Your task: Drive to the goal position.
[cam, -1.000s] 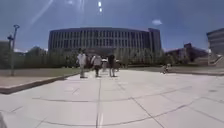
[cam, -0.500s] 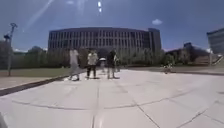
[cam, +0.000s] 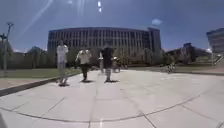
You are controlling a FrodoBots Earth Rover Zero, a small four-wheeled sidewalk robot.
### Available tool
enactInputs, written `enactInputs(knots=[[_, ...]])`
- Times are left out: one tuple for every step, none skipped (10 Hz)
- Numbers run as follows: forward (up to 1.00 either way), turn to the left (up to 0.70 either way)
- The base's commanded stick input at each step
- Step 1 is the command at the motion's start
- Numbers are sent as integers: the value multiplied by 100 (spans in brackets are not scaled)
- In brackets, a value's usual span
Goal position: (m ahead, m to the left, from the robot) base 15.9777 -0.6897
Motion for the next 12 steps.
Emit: enactInputs(knots=[[65,0],[65,0],[65,0],[63,0],[63,0],[63,0],[63,0],[63,0],[63,0],[63,0],[63,0],[63,0]])
